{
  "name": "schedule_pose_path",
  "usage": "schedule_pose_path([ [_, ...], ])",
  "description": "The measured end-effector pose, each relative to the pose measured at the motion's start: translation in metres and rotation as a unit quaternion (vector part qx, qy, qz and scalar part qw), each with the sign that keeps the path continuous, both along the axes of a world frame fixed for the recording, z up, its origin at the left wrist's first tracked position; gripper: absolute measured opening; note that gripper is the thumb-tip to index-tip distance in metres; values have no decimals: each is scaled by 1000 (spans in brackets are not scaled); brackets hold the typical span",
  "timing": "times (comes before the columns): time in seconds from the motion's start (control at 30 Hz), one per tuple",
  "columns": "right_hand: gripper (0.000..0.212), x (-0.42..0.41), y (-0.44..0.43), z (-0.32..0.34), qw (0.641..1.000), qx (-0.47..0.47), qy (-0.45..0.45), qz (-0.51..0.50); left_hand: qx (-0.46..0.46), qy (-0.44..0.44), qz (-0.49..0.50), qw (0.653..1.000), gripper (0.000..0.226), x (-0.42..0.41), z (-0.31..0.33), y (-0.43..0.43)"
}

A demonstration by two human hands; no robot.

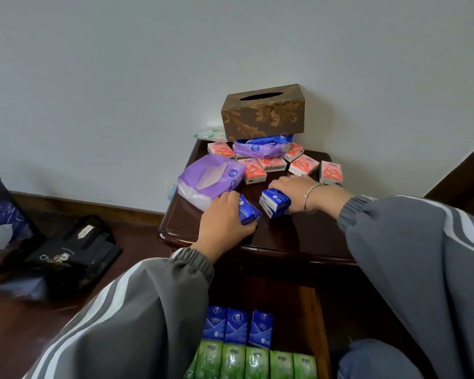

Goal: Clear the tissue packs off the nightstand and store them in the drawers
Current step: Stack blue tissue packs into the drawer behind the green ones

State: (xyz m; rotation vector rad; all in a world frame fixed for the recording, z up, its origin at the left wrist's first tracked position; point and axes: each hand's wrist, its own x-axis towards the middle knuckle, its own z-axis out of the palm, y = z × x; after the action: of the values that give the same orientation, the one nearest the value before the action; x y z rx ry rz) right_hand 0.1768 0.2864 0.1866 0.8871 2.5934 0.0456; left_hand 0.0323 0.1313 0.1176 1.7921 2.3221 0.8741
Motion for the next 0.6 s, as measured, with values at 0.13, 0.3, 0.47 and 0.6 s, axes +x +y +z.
schedule_pose_path([
  [0.13, 60, 27, -15, -2, 998, 16, 66, 5, 17, -15, 1, 1000, 60, -1, -1, -3],
  [0.3, 63, 85, -65, -6, 971, 11, 236, -30, 61, -108, -1, 992, 51, -1, 4, -34],
  [0.47, 57, 142, -141, -47, 959, -47, 276, 44, 117, -229, -40, 966, 44, 14, -5, -111],
  [0.6, 56, 151, -175, -116, 992, -23, 50, 117, 57, -278, -43, 958, 45, 34, -42, -159],
])
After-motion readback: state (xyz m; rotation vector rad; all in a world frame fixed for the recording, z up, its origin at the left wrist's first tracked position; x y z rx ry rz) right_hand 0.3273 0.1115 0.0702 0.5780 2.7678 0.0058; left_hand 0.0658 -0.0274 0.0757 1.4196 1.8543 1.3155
